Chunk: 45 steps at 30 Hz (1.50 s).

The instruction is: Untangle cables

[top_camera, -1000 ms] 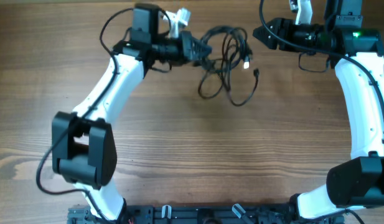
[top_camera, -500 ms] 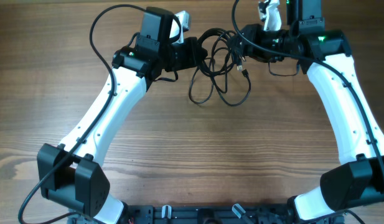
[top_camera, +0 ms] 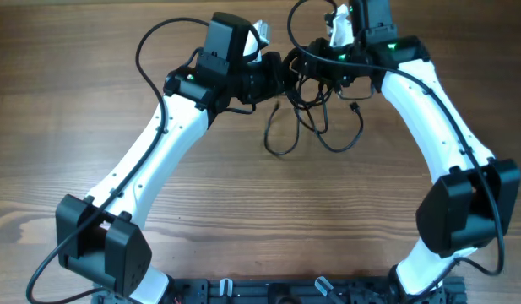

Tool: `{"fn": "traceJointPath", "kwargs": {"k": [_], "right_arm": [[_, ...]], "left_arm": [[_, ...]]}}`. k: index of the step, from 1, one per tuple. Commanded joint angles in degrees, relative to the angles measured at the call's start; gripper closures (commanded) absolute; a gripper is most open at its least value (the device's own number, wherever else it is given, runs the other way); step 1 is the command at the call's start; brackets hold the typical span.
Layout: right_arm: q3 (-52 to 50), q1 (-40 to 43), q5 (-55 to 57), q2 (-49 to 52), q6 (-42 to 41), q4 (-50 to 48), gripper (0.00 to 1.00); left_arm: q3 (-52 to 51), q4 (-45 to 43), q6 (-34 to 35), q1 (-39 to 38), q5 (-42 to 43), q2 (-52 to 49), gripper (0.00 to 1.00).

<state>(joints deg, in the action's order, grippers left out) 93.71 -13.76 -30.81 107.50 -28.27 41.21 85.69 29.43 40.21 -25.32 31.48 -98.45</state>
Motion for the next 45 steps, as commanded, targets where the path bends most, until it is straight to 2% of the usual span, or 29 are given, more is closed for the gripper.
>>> {"fn": "traceJointPath", "kwargs": {"k": [1, 3, 6, 9, 11, 16, 20, 23, 27, 29, 31, 33, 34, 35, 36, 37, 38, 39, 40, 42, 45], "right_arm": [[-0.5, 0.2, 2.9, 1.9, -0.1, -1.6, 0.75], [-0.5, 0.3, -0.9, 1.7, 0.6, -2.0, 0.95], [-0.3, 1.2, -13.8, -0.7, 5.0, -2.2, 0.96], [-0.3, 6.6, -26.3, -7.3, 7.1, -1.7, 0.96], [-0.3, 11.6, -35.3, -10.3, 7.3, -2.0, 0.96], [-0.3, 25.3, -62.3, -12.0, 4.3, -7.2, 0.96], [-0.3, 35.0, -62.0, -12.0, -7.0, -15.6, 0.96], [-0.3, 41.4, -55.1, -12.0, -16.3, -25.2, 0.96], [-0.3, 45.9, -48.5, -12.0, -15.7, -23.5, 0.96], [-0.3, 45.3, -47.8, -12.0, -10.3, -19.2, 0.96], [-0.3, 44.0, -43.8, -12.0, -4.0, -11.3, 0.96], [-0.3, 40.8, -33.7, -12.0, 4.2, -0.5, 0.95], [-0.3, 37.0, -22.6, -12.0, 8.7, 6.5, 0.91], [-0.3, 35.5, -18.2, -12.0, 9.5, 8.6, 0.89], [-0.3, 34.4, -15.1, -12.0, 10.2, 9.9, 0.83], [-0.3, 32.9, -10.7, -12.0, 10.5, 11.3, 0.72], [-0.3, 31.5, -6.1, -12.0, 10.5, 12.4, 0.53], [-0.3, 30.7, -4.6, -12.0, 10.6, 12.8, 0.38], [-0.3, 30.0, -4.4, -12.0, 11.6, 13.0, 0.30], [-0.3, 29.0, -4.9, -12.0, 12.3, 13.0, 0.27], [-0.3, 27.2, -12.6, -12.0, 21.4, 13.3, 0.22]], "left_arm": [[0.7, -0.9, 0.8, 0.6, 4.7, 1.8, 0.96], [0.7, -0.1, 0.7, 0.8, 2.3, 1.8, 0.96], [0.7, 3.9, 0.6, 1.7, -8.6, 1.8, 0.96], [0.7, 9.7, 0.6, 3.4, -23.6, 1.8, 0.96], [0.7, 12.3, 0.6, 4.2, -28.9, 1.8, 0.96], [0.7, 16.0, 0.5, 5.3, -36.0, 1.8, 0.96], [0.7, 18.6, -3.8, 5.4, -41.3, 1.7, 0.96], [0.7, 22.8, -4.0, 5.4, -48.0, 1.7, 0.96], [0.7, 26.9, -4.0, 5.4, -53.4, 1.7, 0.96], [0.7, 26.2, -4.4, 5.4, -49.9, 1.7, 0.96], [0.7, 23.0, -9.9, 5.4, -41.0, 1.7, 0.96], [0.7, 16.2, -17.7, 5.4, -22.6, 1.7, 0.96], [0.7, 11.3, -19.0, 5.4, -11.0, 1.7, 0.96], [0.7, 9.7, -19.0, 5.4, -8.0, 1.7, 0.96], [0.7, 8.4, -19.0, 5.4, -5.5, 1.7, 0.96], [0.7, 7.2, -19.0, 5.4, -3.1, 1.7, 0.96], [0.7, 5.7, -19.0, 5.4, 0.0, 1.7, 0.96], [0.7, 5.0, -19.0, 5.4, 1.3, 1.7, 0.96], [0.7, 4.2, -19.0, 5.4, 2.6, 1.7, 0.96], [0.7, 3.7, -19.0, 5.4, 2.8, 1.7, 0.96], [0.7, 3.7, -19.0, 5.4, 2.7, 1.7, 0.96]]}}
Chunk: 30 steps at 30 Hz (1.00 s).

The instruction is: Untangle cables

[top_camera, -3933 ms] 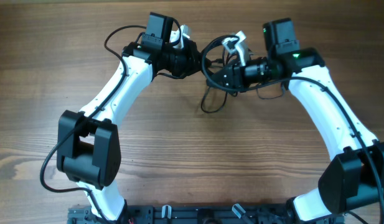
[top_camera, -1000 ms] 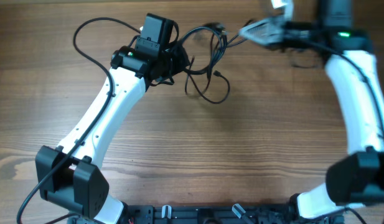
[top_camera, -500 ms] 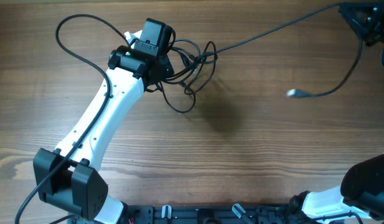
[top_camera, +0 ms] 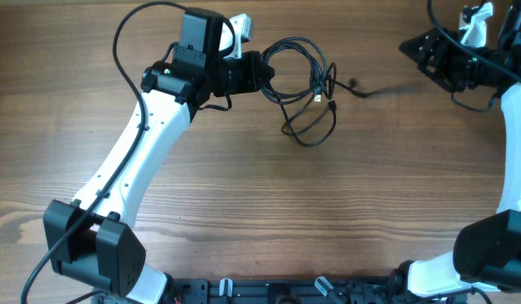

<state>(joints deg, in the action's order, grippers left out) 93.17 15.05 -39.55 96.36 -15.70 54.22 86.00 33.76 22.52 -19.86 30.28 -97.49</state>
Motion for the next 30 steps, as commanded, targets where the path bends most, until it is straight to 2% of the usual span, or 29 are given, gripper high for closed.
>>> {"fn": "traceJointPath", "kwargs": {"k": [1, 6, 11, 13, 19, 22, 26, 28, 30], "right_arm": [[0.2, -2.3, -5.9, -0.9, 11.8, 0.8, 0.20], [0.2, -8.1, -8.6, -0.9, 22.1, 6.8, 0.20], [0.2, -14.6, -8.7, -0.9, 22.8, 7.8, 0.29], [0.2, -16.8, -8.6, -0.9, 23.5, 7.8, 0.34], [0.2, -20.9, -8.1, -0.9, 28.2, 5.1, 0.41], [0.2, -21.6, -8.2, -0.7, 30.0, 4.5, 0.53], [0.2, -22.6, -8.4, -0.1, 30.8, 4.5, 0.84], [0.2, -22.9, -11.8, -0.2, 31.6, 4.1, 0.95], [0.8, -22.4, -19.8, -0.7, 32.1, 3.0, 0.96]], "left_arm": [[0.4, -0.8, -1.3, -0.1, 3.9, 0.8, 0.96], [0.4, -3.4, -1.3, -0.1, 5.6, 0.8, 0.96], [0.4, -8.2, 1.2, -0.1, 7.6, 0.7, 0.96], [0.4, -8.5, 2.9, -0.1, 7.6, 0.7, 0.96], [0.4, -8.5, 7.9, -0.1, 7.6, 0.7, 0.96], [0.4, -8.5, 8.1, -0.1, 7.8, 0.7, 0.96], [0.4, -8.4, 8.4, -0.1, 7.8, 0.7, 0.96], [0.4, -8.3, 8.4, -0.1, 6.4, 0.7, 0.96], [0.4, -5.5, 8.4, -0.1, -1.6, 0.7, 0.96]]}}
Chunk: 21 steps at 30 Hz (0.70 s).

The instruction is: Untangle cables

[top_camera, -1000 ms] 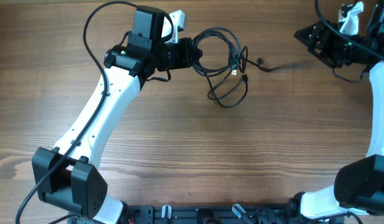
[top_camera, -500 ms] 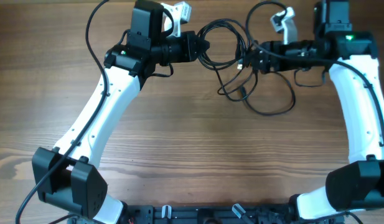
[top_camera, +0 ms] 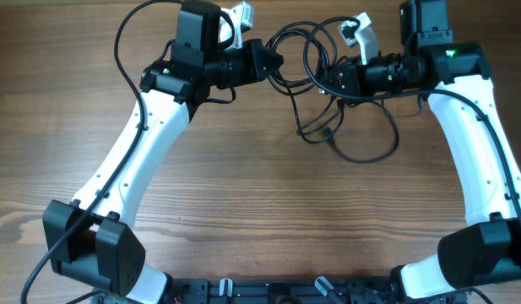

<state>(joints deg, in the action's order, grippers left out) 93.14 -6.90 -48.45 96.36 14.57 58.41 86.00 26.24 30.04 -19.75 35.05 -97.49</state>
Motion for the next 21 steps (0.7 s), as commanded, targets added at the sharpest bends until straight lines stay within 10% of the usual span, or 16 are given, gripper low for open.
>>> {"fn": "traceJointPath", "kwargs": {"k": [1, 8, 14, 21], "right_arm": [[1.4, 0.1, -14.4, -1.1, 1.7, -1.4, 0.96], [2.6, 10.7, -42.6, -5.0, -20.0, -20.1, 0.96], [2.6, 18.3, -42.6, -5.0, -51.9, -46.0, 0.96], [1.9, 21.8, -37.1, -5.0, -56.6, -51.7, 0.96]], "left_arm": [[0.4, 3.6, 0.9, -0.2, -9.7, 0.7, 0.96], [0.4, 16.6, 0.8, -0.2, -36.4, 0.7, 0.96], [0.4, 23.9, -2.2, -0.2, -47.9, 0.7, 0.96], [0.4, 27.6, -12.3, -0.2, -33.6, 0.7, 0.96]]}}
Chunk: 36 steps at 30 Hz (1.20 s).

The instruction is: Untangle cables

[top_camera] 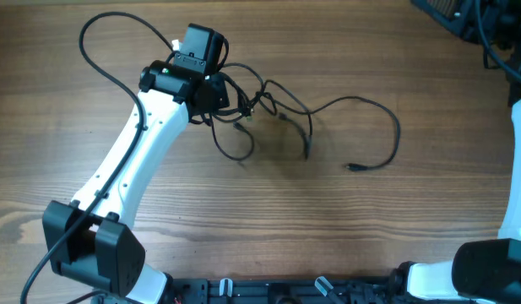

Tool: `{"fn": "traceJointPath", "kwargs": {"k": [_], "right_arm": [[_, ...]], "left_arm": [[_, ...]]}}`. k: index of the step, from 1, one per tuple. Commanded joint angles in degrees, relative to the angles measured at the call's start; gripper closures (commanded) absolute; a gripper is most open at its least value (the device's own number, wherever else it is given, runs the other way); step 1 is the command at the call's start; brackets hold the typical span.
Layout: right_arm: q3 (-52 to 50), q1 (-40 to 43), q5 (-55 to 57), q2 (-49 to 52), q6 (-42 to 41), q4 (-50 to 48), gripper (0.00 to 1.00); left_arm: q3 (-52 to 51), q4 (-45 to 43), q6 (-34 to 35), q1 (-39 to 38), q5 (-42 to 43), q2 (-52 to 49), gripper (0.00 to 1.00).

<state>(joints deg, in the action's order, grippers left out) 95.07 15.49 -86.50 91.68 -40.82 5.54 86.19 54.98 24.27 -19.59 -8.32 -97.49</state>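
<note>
Black cables [281, 105] lie spread on the wooden table [328, 236]. Their knotted part bunches at my left gripper [230, 100], which points down at them and looks shut on the bundle; its fingertips are hidden under the wrist. One long strand [387, 114] arcs right and ends in a plug [353, 167]. A short loop [236, 150] and another end [306, 152] hang toward the front. My right gripper [463, 15] shows only partly at the top right corner, far from the cables, and its jaws cannot be made out.
The left arm's own wire [100, 34] loops over the table at the back left. The right arm's white link [518, 169] runs along the right edge. A black base rail [311, 291] sits at the front edge.
The right gripper has gone from the middle of the tangle to the top right corner. The left gripper has moved down and left, and the cables now lie stretched out on the table.
Both grippers met at the tangle at the back. Then the right one stood far right while the left held the bundle. They were together at the cables again. Now they are apart and one strand lies drawn out rightward.
</note>
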Motion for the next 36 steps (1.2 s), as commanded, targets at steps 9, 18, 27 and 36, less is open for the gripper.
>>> {"fn": "traceJointPath", "kwargs": {"k": [9, 18, 27, 36], "right_arm": [[-1.0, -2.9, 30.3, -0.2, 21.2, 35.7, 0.78], [-1.0, -9.2, 50.1, -0.2, 28.9, 46.4, 0.52], [-1.0, -9.6, 55.7, -0.2, 28.8, 50.7, 0.49], [-1.0, -9.6, 55.8, -0.2, 28.9, 51.0, 0.48]], "left_arm": [[0.5, -2.4, -10.6, -0.4, 25.3, 1.0, 0.00], [4.6, 3.2, -13.2, -2.3, 21.2, 0.2, 0.16], [4.6, 4.6, -13.2, -2.3, 20.7, -11.0, 0.46], [4.5, 1.8, -10.4, -2.3, 22.3, -20.0, 0.59]]}}
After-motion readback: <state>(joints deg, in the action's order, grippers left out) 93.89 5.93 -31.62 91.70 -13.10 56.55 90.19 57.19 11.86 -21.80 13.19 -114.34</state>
